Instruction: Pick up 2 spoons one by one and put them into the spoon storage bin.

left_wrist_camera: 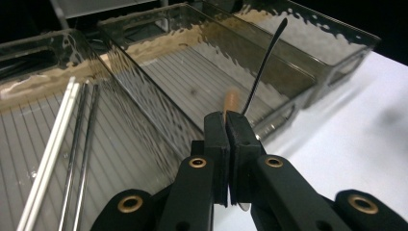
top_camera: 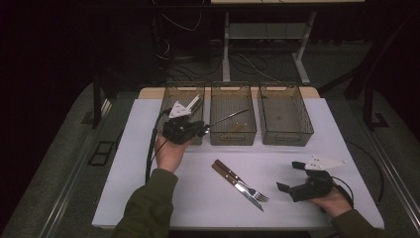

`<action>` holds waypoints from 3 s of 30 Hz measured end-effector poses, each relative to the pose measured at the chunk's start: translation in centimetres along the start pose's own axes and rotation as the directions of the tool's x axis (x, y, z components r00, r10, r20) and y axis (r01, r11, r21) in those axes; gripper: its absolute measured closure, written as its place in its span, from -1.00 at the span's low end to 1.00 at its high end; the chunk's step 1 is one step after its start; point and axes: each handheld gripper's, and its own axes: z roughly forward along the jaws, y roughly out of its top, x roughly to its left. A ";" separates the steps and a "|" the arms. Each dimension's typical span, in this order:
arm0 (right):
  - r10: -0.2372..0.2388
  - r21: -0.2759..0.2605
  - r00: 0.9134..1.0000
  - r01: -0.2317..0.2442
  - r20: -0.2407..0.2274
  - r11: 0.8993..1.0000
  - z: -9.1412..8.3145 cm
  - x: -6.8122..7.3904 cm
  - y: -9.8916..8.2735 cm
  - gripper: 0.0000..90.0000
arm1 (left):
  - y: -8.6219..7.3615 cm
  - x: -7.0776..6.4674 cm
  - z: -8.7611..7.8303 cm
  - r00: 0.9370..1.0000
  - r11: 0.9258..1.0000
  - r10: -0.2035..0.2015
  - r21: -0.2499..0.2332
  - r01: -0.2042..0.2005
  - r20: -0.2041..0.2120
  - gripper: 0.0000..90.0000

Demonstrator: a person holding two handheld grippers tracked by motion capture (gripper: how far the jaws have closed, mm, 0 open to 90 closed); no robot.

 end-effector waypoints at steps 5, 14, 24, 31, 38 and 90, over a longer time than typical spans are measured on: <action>0.000 0.000 1.000 0.000 -0.001 1.000 0.0 0.0 0.0 -0.98 | 1.4 -0.1 2.1 0.999 1.000 0.000 0.025 0.001 -0.040 0.96; 0.000 -0.004 1.000 0.000 -0.008 1.000 0.0 0.1 0.0 -0.98 | 2.8 0.3 6.1 0.993 0.997 -0.015 0.067 0.023 -0.119 0.96; -0.001 -0.007 1.000 0.001 -0.013 1.000 -0.1 0.1 0.1 -0.98 | 3.3 0.0 9.2 0.988 0.993 -0.017 0.116 0.036 -0.154 0.96; -0.004 -0.007 1.000 0.004 -0.017 1.000 -0.1 0.2 0.1 -0.98 | 2.8 0.3 10.0 0.985 0.984 -0.025 0.168 0.054 -0.171 0.95; -0.002 -0.006 1.000 0.002 -0.017 1.000 -0.1 0.2 0.1 -0.98 | 2.8 0.2 9.7 0.993 0.989 -0.020 0.145 0.037 -0.118 0.58; 0.023 0.016 1.000 -0.023 -0.018 1.000 0.0 -0.1 0.0 -0.98 | -12.7 -2.0 -5.2 0.967 0.993 0.121 -0.012 -0.122 0.223 -0.97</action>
